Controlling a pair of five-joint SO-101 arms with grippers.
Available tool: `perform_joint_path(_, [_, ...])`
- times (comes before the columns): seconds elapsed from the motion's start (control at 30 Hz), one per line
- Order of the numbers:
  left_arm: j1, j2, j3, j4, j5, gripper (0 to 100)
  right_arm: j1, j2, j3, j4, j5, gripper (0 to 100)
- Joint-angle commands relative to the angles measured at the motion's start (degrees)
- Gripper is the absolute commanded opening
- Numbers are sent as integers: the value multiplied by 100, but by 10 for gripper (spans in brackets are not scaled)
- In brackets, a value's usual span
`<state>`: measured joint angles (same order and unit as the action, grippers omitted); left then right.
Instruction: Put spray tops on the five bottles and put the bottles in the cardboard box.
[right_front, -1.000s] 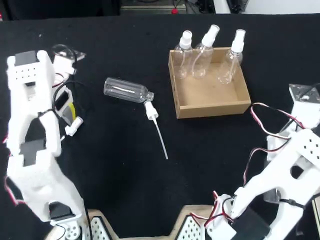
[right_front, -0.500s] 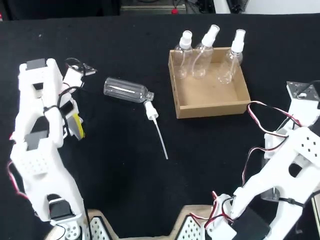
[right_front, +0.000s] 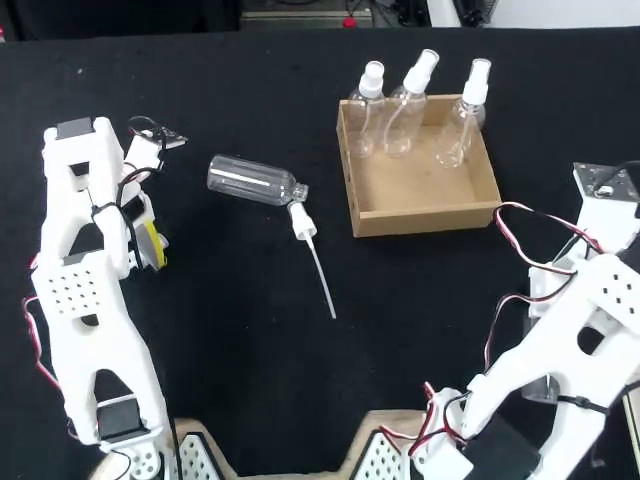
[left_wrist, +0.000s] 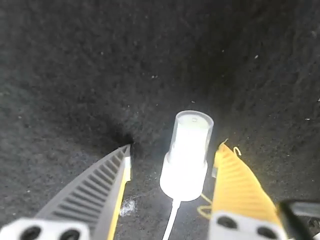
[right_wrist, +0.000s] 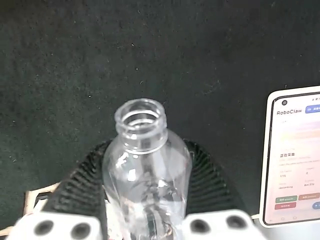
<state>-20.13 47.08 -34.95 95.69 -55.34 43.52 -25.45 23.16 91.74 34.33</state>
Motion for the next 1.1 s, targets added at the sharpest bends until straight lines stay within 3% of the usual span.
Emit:
perform_joint_path(0.0, [-101, 9, -189, -44, -18, 257, -79, -295, -303, 53, -26, 11])
perform_joint_path(0.2, [163, 9, -189, 510, -26, 112, -88, -295, -303, 53, -44, 11])
perform_joint_path(0.43, [189, -457, -127, 510, 316, 95, -88, -295, -312, 70, -53, 11])
perform_joint_path(0.6, [207, -1785, 470, 510, 642, 95, -114, -400, -338, 105, -53, 11])
perform_joint_path(0.77, [400, -3675, 1833, 501, 1125, 95, -193, -1393, -303, 378, -97, 11])
perform_joint_path(0.9, [769, -5055, 2897, 202, 2092, 95, -765, -2448, -92, 387, -536, 11])
perform_joint_path(1.07, [1182, -6593, 4189, -607, 3367, 95, -2435, -3134, 338, 360, -1187, 11])
